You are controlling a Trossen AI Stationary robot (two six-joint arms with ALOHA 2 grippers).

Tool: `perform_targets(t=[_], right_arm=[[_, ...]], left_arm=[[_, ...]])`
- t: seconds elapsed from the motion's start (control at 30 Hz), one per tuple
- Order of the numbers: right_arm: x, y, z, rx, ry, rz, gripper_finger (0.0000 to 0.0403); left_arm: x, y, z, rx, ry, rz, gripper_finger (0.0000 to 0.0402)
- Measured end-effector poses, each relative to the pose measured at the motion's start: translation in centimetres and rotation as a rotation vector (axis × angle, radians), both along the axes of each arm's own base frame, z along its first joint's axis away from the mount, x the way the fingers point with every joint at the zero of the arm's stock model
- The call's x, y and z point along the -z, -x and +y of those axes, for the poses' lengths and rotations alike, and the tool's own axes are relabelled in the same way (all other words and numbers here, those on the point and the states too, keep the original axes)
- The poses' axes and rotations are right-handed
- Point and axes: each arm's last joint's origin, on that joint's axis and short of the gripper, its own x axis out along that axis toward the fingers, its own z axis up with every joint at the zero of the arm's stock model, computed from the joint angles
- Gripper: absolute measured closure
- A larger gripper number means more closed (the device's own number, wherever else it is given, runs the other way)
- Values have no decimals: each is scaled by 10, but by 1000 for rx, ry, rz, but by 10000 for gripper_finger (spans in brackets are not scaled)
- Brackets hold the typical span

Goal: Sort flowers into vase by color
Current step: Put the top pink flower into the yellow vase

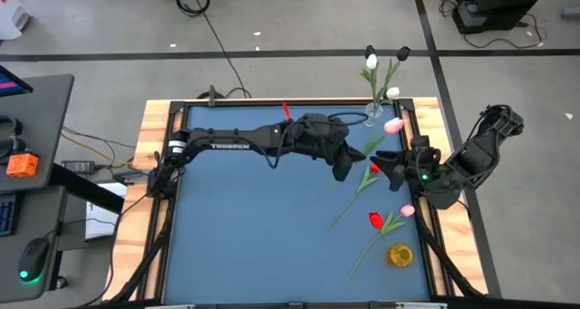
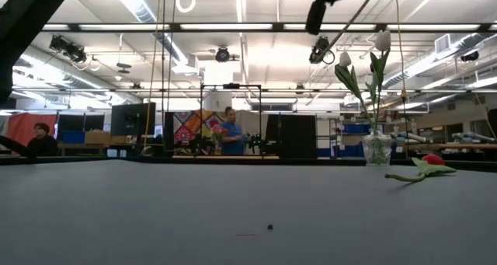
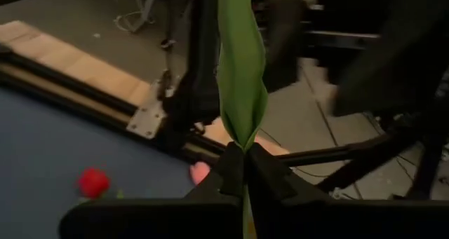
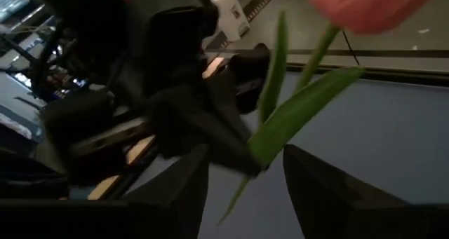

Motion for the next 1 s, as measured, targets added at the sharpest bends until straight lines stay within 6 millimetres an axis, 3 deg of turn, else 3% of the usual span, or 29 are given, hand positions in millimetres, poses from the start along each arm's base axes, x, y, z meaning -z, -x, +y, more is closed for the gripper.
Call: perform_targets(t=[0.17, 0.3, 0.37, 0.53, 0.83, 1.0], right_arm=[[-1, -4, 2, 8, -6, -18, 196], [-3, -6, 3, 0, -1, -31, 220], [-3, -6, 3, -2, 3, -31, 254], [-2, -5, 3, -15, 50, -1, 385], [-2, -10, -4, -25, 47, 46, 394], [-2, -12, -6, -28, 27, 57, 372]], left_arm=[[-5, -1, -9, 26, -26, -56, 392], [-6, -1, -9, 26, -22, -61, 392], [-5, -1, -9, 26, -21, -60, 392], [-6, -1, -10, 31, -16, -62, 380], [-5, -1, -10, 71, -6, -56, 342], [-5, -1, -10, 80, -14, -54, 357]])
